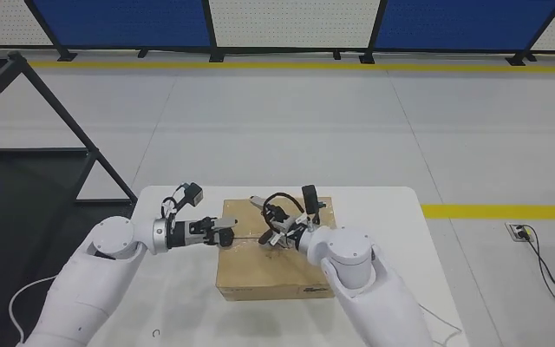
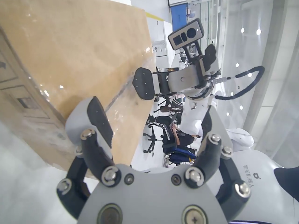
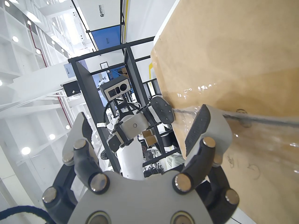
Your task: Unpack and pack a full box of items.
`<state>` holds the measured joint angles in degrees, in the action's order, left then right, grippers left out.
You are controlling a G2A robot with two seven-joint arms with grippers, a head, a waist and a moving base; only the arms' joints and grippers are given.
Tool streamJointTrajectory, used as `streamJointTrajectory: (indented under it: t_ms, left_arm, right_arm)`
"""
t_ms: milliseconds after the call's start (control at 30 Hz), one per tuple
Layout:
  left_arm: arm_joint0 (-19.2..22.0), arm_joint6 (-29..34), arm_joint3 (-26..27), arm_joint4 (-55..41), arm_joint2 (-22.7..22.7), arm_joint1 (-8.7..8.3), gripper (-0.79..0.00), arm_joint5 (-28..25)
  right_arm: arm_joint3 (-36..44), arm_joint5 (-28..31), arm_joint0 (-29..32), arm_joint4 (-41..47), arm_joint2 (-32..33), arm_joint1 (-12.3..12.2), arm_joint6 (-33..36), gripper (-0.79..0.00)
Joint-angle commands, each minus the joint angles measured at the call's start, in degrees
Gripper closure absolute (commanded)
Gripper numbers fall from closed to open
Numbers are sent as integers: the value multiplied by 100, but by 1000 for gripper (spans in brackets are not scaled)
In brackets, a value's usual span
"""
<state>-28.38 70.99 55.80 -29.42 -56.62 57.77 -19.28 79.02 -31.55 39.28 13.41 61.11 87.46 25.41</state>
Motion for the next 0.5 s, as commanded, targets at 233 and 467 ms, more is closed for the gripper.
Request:
streamJointTrajectory:
  t_ms: [233,467]
  left_arm:
    - [-202,166,74,-71,-291,-85,-785,-125]
    - [-307,185,216,-37,-416,-120,-785,-112]
  right_arm:
    - [-190,265,-172,-136,-207,22,209,-785]
    - [-378,-59,-325,-355,-424,52,188,-785]
